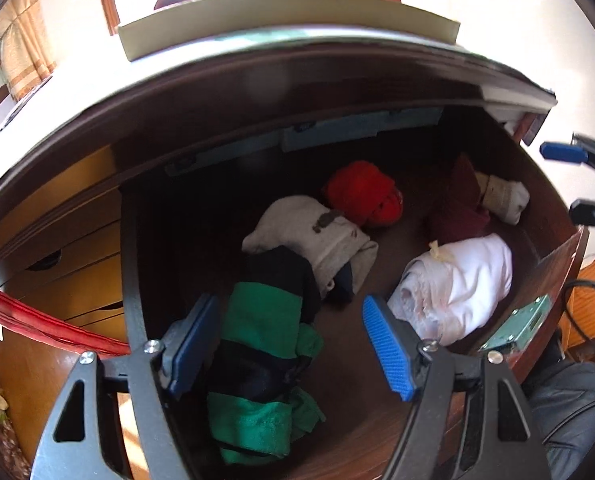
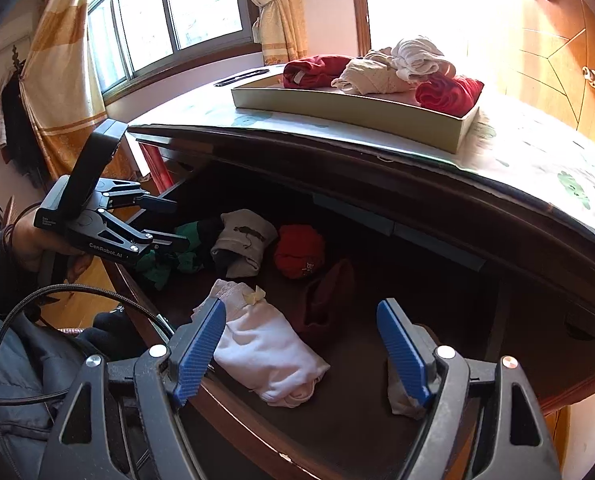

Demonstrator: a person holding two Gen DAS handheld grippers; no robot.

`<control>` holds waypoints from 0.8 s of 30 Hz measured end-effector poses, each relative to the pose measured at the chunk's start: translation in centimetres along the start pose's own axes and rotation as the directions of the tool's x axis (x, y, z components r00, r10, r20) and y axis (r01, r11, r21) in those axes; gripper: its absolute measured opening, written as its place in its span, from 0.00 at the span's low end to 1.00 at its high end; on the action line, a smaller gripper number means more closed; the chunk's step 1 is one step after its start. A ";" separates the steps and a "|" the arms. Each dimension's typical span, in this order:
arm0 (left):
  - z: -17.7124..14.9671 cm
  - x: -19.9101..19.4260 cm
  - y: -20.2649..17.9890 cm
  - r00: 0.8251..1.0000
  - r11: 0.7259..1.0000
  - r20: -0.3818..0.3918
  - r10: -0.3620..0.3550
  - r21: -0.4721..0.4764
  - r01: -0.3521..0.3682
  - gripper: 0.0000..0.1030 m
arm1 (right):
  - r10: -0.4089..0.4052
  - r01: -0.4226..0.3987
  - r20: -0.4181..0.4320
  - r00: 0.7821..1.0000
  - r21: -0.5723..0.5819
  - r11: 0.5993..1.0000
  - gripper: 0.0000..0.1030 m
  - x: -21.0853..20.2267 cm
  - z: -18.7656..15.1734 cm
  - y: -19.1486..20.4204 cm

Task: Take underwear out of drawer
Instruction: 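Move both tools back down into the drawer, then grasp the green-and-black sock with the left tool while the right tool grasps the pink underwear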

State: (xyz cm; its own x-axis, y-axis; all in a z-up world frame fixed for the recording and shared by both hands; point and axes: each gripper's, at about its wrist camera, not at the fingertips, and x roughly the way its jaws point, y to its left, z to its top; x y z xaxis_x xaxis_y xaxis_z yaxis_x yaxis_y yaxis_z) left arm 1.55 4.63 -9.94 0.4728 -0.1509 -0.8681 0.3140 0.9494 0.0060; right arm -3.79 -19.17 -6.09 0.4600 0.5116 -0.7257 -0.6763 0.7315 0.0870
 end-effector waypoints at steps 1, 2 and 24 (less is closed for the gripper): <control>0.0 0.2 0.0 1.000 1.000 -0.013 0.003 0.010 -0.003 0.73 | 0.001 -0.001 -0.007 1.000 -0.009 1.000 0.78 0.1 0.1 0.0; 0.0 0.4 0.0 1.000 1.000 -0.028 0.003 0.021 -0.003 0.71 | 0.001 -0.001 -0.014 1.000 -0.017 1.000 0.78 0.4 0.3 0.1; -0.1 4.4 -1.9 0.970 0.969 -0.236 0.064 0.249 -0.004 0.58 | 0.108 -0.149 -0.243 0.964 -0.156 0.976 0.69 6.8 3.5 1.5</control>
State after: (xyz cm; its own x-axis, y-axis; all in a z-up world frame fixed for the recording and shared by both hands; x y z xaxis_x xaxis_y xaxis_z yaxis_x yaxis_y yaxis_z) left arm 2.95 2.21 -13.85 0.2843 -0.0203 -0.9585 0.5072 0.8516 0.1324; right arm 0.33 -13.05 -8.49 0.2303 0.4625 -0.8562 -0.8189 0.5675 0.0863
